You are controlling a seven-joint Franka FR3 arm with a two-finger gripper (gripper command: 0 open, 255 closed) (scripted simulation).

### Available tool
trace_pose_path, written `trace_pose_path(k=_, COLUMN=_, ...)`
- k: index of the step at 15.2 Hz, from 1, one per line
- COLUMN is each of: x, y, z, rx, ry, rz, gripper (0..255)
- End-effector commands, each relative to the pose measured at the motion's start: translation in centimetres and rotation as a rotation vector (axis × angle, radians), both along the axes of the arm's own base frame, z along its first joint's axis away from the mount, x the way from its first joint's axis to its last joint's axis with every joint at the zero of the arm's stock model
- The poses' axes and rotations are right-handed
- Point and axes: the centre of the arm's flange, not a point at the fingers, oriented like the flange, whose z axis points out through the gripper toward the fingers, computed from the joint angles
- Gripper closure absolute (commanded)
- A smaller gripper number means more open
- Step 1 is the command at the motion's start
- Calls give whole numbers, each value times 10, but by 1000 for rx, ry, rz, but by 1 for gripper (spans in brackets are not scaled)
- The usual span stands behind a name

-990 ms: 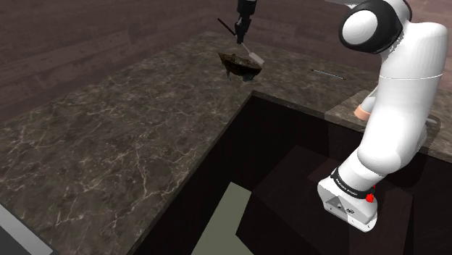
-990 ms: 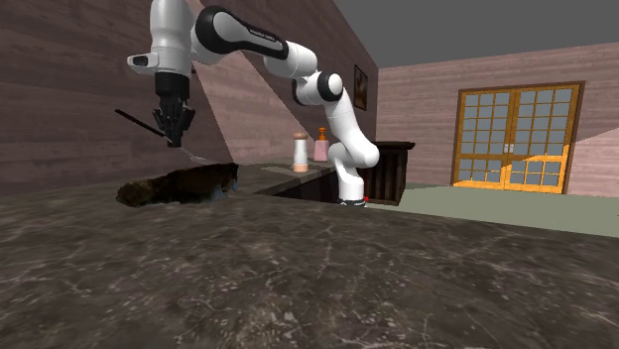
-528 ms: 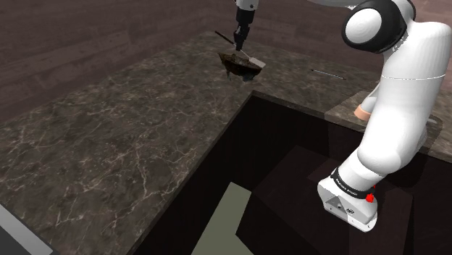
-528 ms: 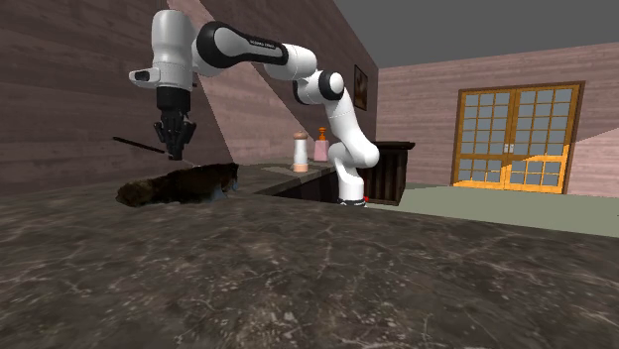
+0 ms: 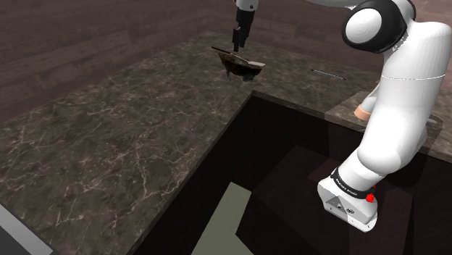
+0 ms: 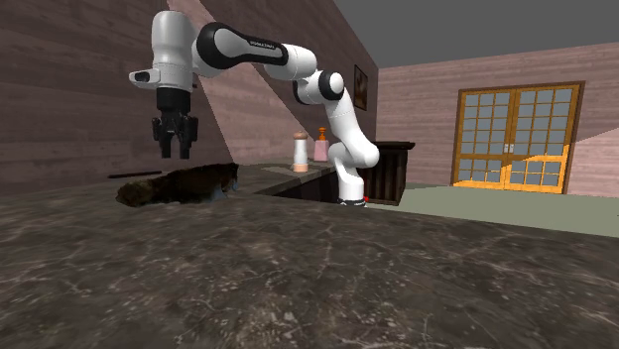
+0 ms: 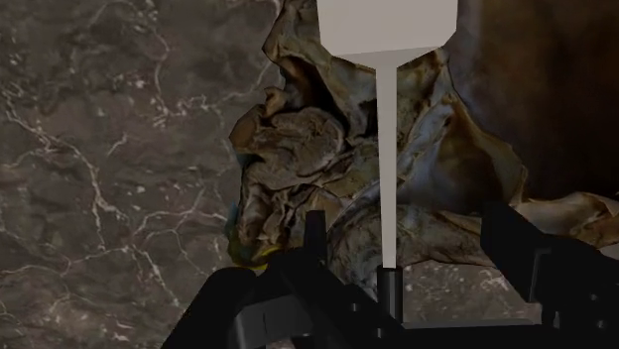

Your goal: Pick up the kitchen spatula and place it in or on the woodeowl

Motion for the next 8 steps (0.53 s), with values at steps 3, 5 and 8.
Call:
trace_pose_path(k=3, x=0, y=0, z=0, rx=0, ry=0, rz=0, gripper=0)
trace_pose_path(k=5, x=-1, y=0, z=13, rx=0, ry=0, rz=0, gripper=0)
trace_pose_path(k=8, x=-3, y=-1, z=50, rx=0, ry=0, rz=0, gripper=0)
